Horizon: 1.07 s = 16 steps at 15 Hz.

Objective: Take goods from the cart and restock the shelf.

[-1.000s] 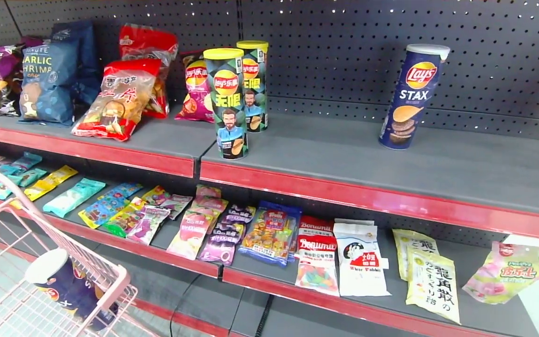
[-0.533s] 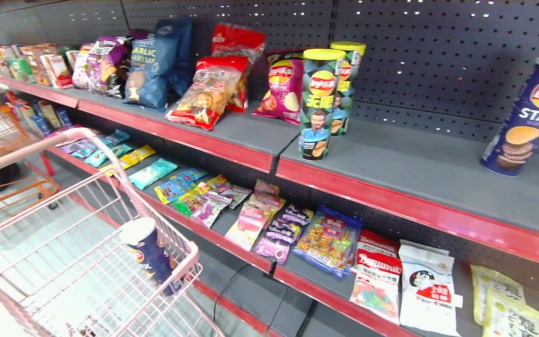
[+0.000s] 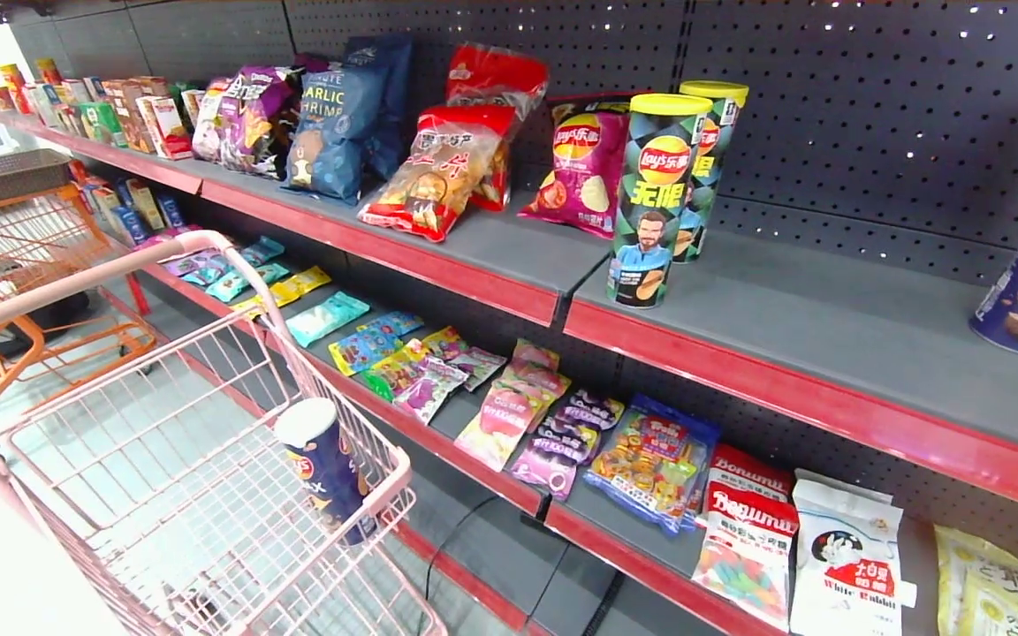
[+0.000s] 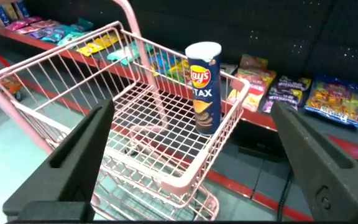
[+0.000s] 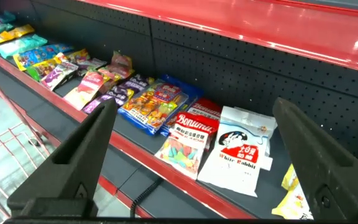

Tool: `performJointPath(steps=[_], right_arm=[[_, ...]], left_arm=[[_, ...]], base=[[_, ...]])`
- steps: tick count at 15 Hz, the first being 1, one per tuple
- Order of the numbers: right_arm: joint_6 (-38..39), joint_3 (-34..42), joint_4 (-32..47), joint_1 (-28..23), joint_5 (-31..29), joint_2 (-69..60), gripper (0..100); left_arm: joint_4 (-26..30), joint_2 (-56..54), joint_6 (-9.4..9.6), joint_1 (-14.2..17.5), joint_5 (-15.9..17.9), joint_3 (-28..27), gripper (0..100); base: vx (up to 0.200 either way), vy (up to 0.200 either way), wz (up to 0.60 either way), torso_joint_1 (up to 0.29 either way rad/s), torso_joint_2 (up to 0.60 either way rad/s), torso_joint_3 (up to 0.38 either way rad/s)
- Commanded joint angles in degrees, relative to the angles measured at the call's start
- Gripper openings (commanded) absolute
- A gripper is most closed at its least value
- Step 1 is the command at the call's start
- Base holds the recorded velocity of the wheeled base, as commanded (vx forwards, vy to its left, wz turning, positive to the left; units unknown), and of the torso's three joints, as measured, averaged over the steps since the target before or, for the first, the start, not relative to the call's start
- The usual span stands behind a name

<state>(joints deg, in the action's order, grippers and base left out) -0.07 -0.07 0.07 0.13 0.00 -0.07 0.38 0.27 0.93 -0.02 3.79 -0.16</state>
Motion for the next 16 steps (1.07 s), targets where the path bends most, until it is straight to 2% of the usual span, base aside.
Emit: performJointPath(steps=[1, 7, 8, 9, 10, 11, 12, 13, 14, 15, 16], right_arm=[[0.0, 0.0, 0.0, 0.0, 0.0, 0.1, 100], [-0.1, 0.0, 0.0, 0.0, 0.0, 0.1, 100], [-0.1, 0.1, 0.0, 0.0, 0.0, 0.1, 100], [-0.1, 0.0, 0.0, 0.0, 0.1, 0.1, 100], [-0.1, 0.0, 0.0, 0.0, 0.1, 0.1, 100], [-0.1, 0.0, 0.0, 0.0, 0.1, 0.1, 100], [0.0, 0.0, 0.0, 0.0, 0.1, 0.1, 100], [0.0, 0.1, 0.0, 0.0, 0.1, 0.1, 100], [0.0, 0.0, 0.0, 0.0, 0.1, 0.1, 100], [-0.2, 0.1, 0.0, 0.0, 0.1, 0.1, 100], [-0.3, 0.1, 0.0, 0.0, 0.1, 0.1, 100]], left_arm=[[0.0, 0.1, 0.04, 0.0, 0.0, 0.0, 100], [-0.9, 0.3, -0.22, 0.0, -0.4, -0.9, 100], [-1.3, 14.4, -2.77, -0.2, -6.1, -17.5, 100], [-0.6, 25.5, -9.36, -0.2, -9.9, -29.0, 100], [-0.9, 34.9, -13.58, -0.2, -11.2, -36.4, 100], [-1.2, 39.8, -13.41, -0.2, -11.0, -37.8, 100], [-1.5, 45.3, -11.12, 0.0, -10.6, -35.8, 100], [-3.0, 51.3, -8.75, 0.1, -8.2, -33.8, 100], [-5.7, 56.0, -8.57, 0.2, -4.0, -32.8, 100], [-10.1, 62.1, -6.73, 0.5, 2.1, -31.9, 100], [-11.2, 64.0, -5.76, 0.8, 3.4, -31.8, 100]], base=[[0.000, 0.000, 0.00, 0.000, 0.00, 0.000], [0.000, 0.000, 0.00, 0.000, 0.00, 0.000], [0.000, 0.000, 0.00, 0.000, 0.00, 0.000], [0.000, 0.000, 0.00, 0.000, 0.00, 0.000], [0.000, 0.000, 0.00, 0.000, 0.00, 0.000], [0.000, 0.000, 0.00, 0.000, 0.00, 0.000], [0.000, 0.000, 0.00, 0.000, 0.00, 0.000], [0.000, 0.000, 0.00, 0.000, 0.00, 0.000], [0.000, 0.000, 0.00, 0.000, 0.00, 0.000], [0.000, 0.000, 0.00, 0.000, 0.00, 0.000], [0.000, 0.000, 0.00, 0.000, 0.00, 0.000]])
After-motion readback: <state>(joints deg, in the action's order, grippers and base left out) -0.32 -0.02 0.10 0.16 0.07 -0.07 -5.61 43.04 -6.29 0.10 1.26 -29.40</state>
